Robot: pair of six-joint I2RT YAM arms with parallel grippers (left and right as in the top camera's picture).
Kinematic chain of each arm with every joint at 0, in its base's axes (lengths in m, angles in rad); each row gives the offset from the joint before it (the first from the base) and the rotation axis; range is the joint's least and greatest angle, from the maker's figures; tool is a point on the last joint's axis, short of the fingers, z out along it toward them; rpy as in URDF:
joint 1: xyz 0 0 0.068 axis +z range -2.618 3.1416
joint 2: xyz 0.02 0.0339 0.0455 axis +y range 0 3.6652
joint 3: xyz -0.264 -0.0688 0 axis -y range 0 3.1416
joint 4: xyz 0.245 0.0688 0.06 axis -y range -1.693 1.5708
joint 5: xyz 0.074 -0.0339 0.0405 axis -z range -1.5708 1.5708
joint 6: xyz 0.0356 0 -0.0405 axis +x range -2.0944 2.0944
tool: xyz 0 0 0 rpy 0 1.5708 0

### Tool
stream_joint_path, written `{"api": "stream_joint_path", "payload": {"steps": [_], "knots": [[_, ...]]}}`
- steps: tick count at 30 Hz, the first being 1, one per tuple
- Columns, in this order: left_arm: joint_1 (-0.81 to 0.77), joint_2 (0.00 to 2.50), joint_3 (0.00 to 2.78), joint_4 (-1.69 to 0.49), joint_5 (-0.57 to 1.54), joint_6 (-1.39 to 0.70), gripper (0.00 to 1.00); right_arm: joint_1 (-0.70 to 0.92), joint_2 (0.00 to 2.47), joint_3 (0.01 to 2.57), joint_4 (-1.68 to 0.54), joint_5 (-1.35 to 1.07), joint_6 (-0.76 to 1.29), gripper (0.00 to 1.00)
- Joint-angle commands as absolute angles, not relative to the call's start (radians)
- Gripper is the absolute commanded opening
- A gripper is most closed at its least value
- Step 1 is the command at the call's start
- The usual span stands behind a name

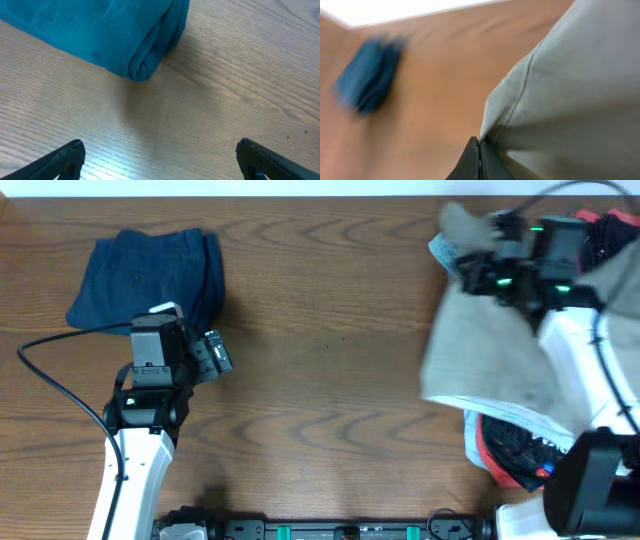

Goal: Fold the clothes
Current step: 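Lift the khaki shorts with the right gripper and drag them leftward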

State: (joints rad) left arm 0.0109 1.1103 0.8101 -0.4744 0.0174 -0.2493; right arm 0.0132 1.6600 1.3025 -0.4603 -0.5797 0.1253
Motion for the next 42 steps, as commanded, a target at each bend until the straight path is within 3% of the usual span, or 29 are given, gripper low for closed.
{"api": "stream_joint_path", "payload": {"steps": [1, 5, 9, 10, 12, 15, 16, 18, 28, 42], "knots": [[0.008, 1.111, 0.831, -0.478, 0.015, -0.237, 0.98, 0.189, 1.687, 1.292, -0.568, -0.740, -0.059, 0.02], [0.008, 1.111, 0.831, -0.478, 0.015, -0.237, 0.98, 0.360, 1.722, 1.292, -0.758, -0.603, -0.273, 0.01], [0.008, 1.111, 0.831, -0.478, 0.015, -0.237, 0.98, 0.465, 1.758, 1.292, -0.860, -0.257, -0.289, 0.01], [0.008, 1.111, 0.831, -0.478, 0.015, -0.237, 0.98, 0.476, 1.764, 1.292, -0.873, -0.154, -0.285, 0.05], [0.008, 1.111, 0.831, -0.477, 0.015, -0.237, 0.98, 0.479, 1.766, 1.292, -0.871, 0.044, -0.211, 0.24], [0.008, 1.111, 0.831, -0.461, 0.015, -0.237, 0.98, 0.449, 1.761, 1.295, -0.838, 0.295, -0.019, 0.71], [0.008, 1.111, 0.831, -0.455, 0.016, -0.238, 0.98, 0.437, 1.759, 1.298, -0.833, 0.314, 0.025, 0.81], [0.008, 1.111, 0.831, -0.440, 0.016, -0.254, 0.98, 0.418, 1.750, 1.303, -0.836, 0.260, 0.067, 0.90], [-0.033, 1.215, 0.831, -0.239, 0.260, -0.271, 0.98, 0.258, 1.727, 1.304, -0.856, 0.160, 0.270, 0.93], [-0.427, 1.564, 0.831, 0.000, 0.495, -0.548, 0.98, -0.056, 1.665, 1.304, -0.894, 0.147, 0.313, 0.99]]}}
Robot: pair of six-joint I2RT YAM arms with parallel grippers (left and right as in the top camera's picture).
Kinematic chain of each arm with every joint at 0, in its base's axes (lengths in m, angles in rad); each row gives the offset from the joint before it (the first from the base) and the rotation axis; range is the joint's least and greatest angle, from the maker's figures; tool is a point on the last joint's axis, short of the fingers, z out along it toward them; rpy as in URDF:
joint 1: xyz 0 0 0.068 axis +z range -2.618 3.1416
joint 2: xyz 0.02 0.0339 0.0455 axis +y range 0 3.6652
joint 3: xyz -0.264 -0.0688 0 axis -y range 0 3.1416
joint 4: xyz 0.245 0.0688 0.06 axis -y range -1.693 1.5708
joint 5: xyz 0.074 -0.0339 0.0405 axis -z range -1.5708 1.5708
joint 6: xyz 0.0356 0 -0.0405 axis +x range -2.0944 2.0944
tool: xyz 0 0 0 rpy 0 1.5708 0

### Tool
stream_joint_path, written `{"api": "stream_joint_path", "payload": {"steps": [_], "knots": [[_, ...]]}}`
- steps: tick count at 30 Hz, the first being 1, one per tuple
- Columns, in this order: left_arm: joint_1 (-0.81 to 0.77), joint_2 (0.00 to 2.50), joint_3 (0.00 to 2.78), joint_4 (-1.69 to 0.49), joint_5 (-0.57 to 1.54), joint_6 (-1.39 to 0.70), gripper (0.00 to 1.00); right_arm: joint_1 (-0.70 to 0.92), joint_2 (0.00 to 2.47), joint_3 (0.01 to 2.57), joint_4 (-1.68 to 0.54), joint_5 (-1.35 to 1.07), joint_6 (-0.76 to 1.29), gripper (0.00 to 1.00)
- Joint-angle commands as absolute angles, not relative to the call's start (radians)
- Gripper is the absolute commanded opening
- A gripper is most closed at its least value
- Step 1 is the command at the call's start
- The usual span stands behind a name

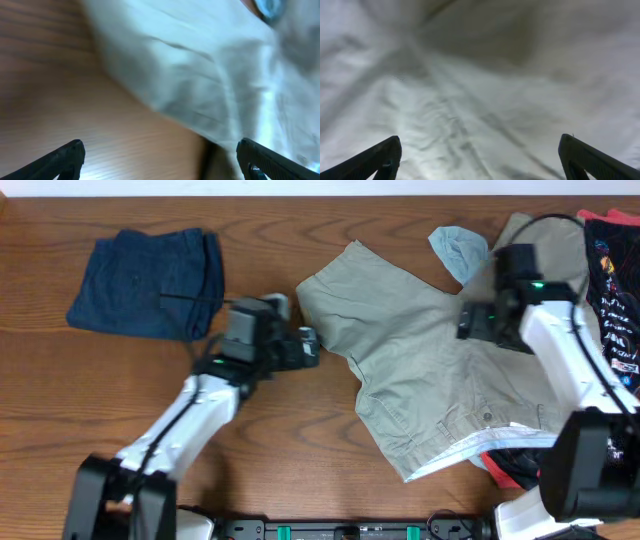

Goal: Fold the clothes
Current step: 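Lift the khaki shorts with the right gripper and drag them leftward, then grasp the shorts waistband with the left gripper and pull it down-left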

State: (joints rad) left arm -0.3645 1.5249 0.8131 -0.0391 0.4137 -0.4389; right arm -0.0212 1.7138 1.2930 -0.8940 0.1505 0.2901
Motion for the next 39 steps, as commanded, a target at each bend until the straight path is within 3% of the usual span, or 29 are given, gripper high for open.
{"api": "stream_joint_path", "payload": {"steps": [1, 6, 9, 10, 13, 14, 18, 26, 29, 31, 32, 39], "knots": [[-0.452, 1.579, 0.831, 0.027, 0.502, -0.573, 0.98, -0.066, 1.661, 1.304, -0.895, 0.145, 0.313, 0.99], [-0.559, 1.657, 0.831, 0.146, 0.503, -0.593, 0.99, -0.107, 1.647, 1.304, -0.916, 0.141, 0.313, 0.99], [-0.590, 1.724, 0.831, 0.172, 0.437, -0.628, 0.80, -0.114, 1.647, 1.304, -0.934, 0.142, 0.309, 0.99], [-0.591, 1.745, 0.831, 0.177, 0.416, -0.636, 0.71, -0.114, 1.647, 1.304, -0.938, 0.142, 0.306, 0.99], [-0.575, 1.792, 0.831, 0.234, 0.381, -0.637, 0.08, -0.115, 1.647, 1.304, -0.955, 0.143, 0.306, 0.99], [-0.555, 1.794, 0.832, 0.260, 0.371, -0.637, 0.06, -0.118, 1.647, 1.304, -0.962, 0.146, 0.307, 0.98], [-0.423, 1.763, 0.914, 0.307, 0.365, -0.577, 0.06, -0.146, 1.647, 1.304, -0.977, 0.152, 0.323, 0.98], [-0.128, 1.781, 1.372, 0.181, 0.365, -0.524, 0.09, -0.196, 1.647, 1.304, -0.991, 0.144, 0.307, 0.98], [-0.086, 1.787, 1.414, 0.059, 0.366, -0.524, 0.68, -0.196, 1.647, 1.304, -0.986, 0.141, 0.280, 0.99], [-0.078, 1.788, 1.414, -0.084, 0.373, -0.524, 0.93, -0.196, 1.647, 1.304, -0.982, 0.140, 0.251, 0.99], [-0.078, 1.791, 1.414, -0.179, 0.373, -0.524, 1.00, -0.196, 1.648, 1.304, -0.979, 0.140, 0.233, 0.99], [-0.145, 1.795, 1.364, -0.656, 0.373, -0.524, 0.98, -0.196, 1.648, 1.303, -0.894, -0.022, -0.016, 0.92]]}}
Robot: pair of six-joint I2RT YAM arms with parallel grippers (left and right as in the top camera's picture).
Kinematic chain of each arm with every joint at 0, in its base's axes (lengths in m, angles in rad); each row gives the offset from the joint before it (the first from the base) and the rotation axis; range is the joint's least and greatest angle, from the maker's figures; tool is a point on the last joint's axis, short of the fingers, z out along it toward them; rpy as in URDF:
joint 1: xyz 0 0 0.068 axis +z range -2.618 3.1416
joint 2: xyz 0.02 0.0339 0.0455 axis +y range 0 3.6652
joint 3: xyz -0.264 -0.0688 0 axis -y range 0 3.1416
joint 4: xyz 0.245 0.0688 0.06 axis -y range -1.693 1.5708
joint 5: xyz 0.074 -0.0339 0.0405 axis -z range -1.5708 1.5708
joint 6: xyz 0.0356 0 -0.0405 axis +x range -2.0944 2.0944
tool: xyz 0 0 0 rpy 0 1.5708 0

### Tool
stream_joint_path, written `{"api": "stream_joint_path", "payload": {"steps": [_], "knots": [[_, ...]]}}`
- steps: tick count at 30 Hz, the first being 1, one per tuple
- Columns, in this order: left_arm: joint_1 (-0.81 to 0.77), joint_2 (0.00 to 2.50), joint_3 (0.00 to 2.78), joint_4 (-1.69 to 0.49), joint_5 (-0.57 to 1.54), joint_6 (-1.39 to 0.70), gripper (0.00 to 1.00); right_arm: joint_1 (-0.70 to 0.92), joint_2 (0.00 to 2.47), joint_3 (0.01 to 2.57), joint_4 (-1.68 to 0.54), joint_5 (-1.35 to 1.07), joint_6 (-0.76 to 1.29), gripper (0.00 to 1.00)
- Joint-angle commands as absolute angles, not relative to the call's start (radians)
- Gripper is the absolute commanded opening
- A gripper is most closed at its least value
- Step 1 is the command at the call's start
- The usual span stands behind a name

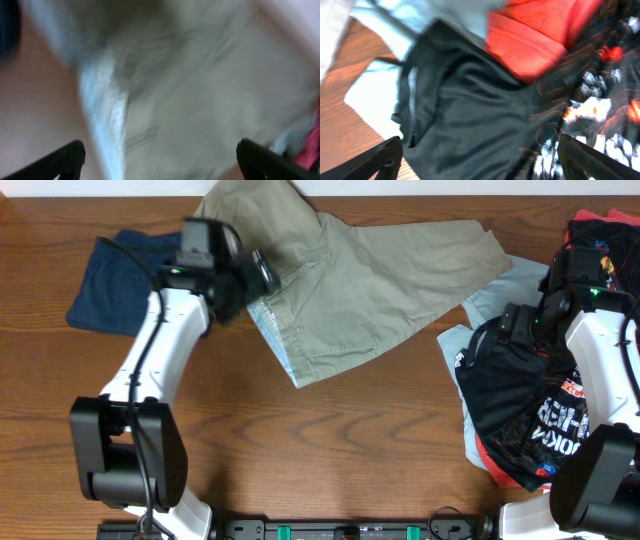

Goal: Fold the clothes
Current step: 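Grasp the shorts waistband with the left gripper and pull it down-left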

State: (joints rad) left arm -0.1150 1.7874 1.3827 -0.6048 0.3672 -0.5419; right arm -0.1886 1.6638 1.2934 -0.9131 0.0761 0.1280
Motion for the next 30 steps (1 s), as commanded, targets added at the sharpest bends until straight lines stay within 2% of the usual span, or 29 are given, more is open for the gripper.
{"api": "stream_joint_path", "payload": {"steps": [1, 3, 6, 13, 16, 18, 19, 21, 23, 25, 26, 30], "knots": [[-0.162, 1.795, 1.345, -0.684, 0.373, -0.524, 0.98, -0.196, 1.649, 1.303, -0.876, -0.051, -0.036, 0.87], [-0.197, 1.796, 1.301, -0.702, 0.372, -0.525, 0.98, -0.195, 1.651, 1.303, -0.839, -0.108, -0.065, 0.83], [-0.249, 1.796, 1.215, -0.652, 0.371, -0.560, 0.98, -0.194, 1.662, 1.303, -0.783, -0.168, -0.076, 0.83], [-0.336, 1.798, 1.001, -0.286, 0.270, -0.681, 0.98, -0.168, 1.678, 1.301, -0.767, -0.215, -0.115, 0.82], [-0.352, 1.798, 0.949, -0.176, 0.259, -0.702, 1.00, -0.155, 1.678, 1.301, -0.773, -0.218, -0.133, 0.82], [-0.363, 1.798, 0.928, -0.146, 0.235, -0.702, 0.97, -0.146, 1.678, 1.300, -0.776, -0.218, -0.136, 0.82], [-0.368, 1.800, 0.923, -0.147, 0.216, -0.702, 0.93, -0.141, 1.678, 1.300, -0.778, -0.218, -0.136, 0.82], [-0.377, 1.807, 0.915, -0.147, 0.192, -0.701, 0.74, -0.133, 1.678, 1.300, -0.779, -0.218, -0.136, 0.82], [-0.381, 1.822, 0.912, -0.149, 0.190, -0.701, 0.42, -0.128, 1.678, 1.300, -0.779, -0.218, -0.136, 0.82], [-0.385, 1.841, 0.912, -0.168, 0.194, -0.702, 0.15, -0.127, 1.678, 1.300, -0.780, -0.217, -0.136, 0.82], [-0.385, 1.845, 0.912, -0.187, 0.197, -0.702, 0.06, -0.127, 1.678, 1.299, -0.781, -0.217, -0.136, 0.82], [-0.356, 1.828, 0.913, -0.395, 0.197, -0.701, 0.06, -0.127, 1.678, 1.295, -0.793, -0.210, -0.136, 0.77]]}}
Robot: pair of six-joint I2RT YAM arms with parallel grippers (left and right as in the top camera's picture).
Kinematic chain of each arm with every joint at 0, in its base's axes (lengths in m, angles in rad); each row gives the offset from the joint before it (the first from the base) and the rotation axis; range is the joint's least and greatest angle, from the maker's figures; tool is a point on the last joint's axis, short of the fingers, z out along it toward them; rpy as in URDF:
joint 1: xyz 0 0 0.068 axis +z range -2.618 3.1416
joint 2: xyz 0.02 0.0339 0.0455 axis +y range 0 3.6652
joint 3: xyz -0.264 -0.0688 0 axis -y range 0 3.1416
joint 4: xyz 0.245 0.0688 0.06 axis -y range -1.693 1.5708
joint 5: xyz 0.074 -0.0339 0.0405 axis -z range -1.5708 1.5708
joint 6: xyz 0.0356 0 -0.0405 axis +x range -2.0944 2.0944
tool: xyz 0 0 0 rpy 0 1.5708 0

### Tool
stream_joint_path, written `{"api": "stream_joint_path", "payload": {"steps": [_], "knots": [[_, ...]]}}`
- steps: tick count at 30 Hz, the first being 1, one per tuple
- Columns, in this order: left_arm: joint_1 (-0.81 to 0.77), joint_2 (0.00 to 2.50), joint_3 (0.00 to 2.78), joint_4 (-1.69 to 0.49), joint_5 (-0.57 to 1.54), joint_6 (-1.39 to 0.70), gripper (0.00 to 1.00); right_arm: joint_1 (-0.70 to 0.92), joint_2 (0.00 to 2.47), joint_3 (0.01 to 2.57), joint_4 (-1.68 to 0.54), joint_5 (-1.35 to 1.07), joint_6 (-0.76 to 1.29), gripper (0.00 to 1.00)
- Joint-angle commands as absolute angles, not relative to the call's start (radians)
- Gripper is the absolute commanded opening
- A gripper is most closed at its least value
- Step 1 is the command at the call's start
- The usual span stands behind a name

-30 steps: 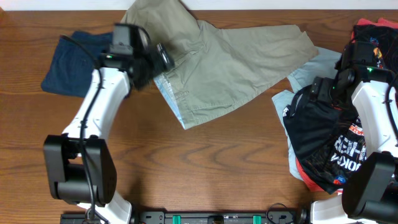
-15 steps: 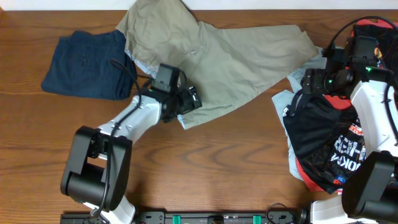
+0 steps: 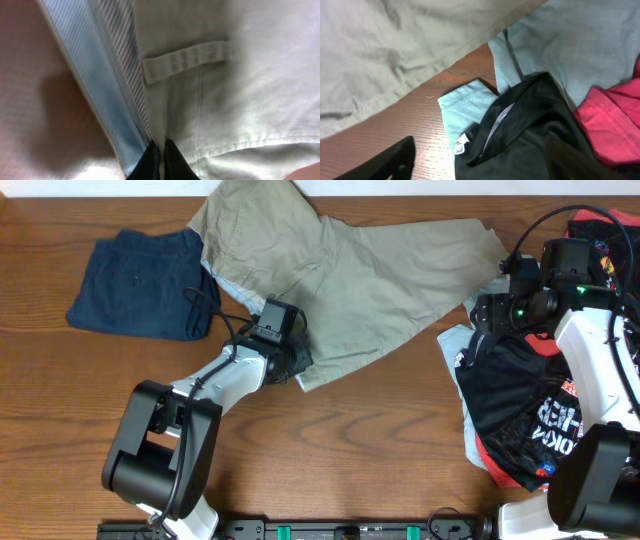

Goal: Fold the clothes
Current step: 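Grasp the shorts waistband with the left gripper and pull it down-left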

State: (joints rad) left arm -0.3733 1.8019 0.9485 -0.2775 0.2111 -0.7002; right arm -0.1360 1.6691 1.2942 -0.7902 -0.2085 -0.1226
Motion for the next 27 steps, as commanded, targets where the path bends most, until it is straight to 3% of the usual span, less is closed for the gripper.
{"api": "stream_joint_path", "payload": {"steps": [1, 8, 16, 23, 27], "knots": [[-0.334, 1.813, 0.913, -0.472, 0.197, -0.701, 0.06, -0.127, 1.678, 1.292, -0.794, -0.210, -0.136, 0.73], [-0.024, 1.639, 0.914, -0.961, 0.096, -0.665, 0.06, -0.126, 1.690, 1.229, -0.797, -0.210, -0.137, 0.67], [0.387, 1.425, 0.915, -1.007, 0.134, -0.640, 0.06, -0.101, 1.745, 1.121, -0.715, -0.218, -0.144, 0.49], [0.445, 1.388, 0.915, -0.949, 0.149, -0.640, 0.06, -0.065, 1.869, 1.079, -0.545, -0.297, -0.144, 0.40], [0.433, 1.392, 0.914, -0.941, 0.148, -0.640, 0.06, -0.064, 1.964, 1.079, -0.460, -0.255, -0.142, 0.23]]}}
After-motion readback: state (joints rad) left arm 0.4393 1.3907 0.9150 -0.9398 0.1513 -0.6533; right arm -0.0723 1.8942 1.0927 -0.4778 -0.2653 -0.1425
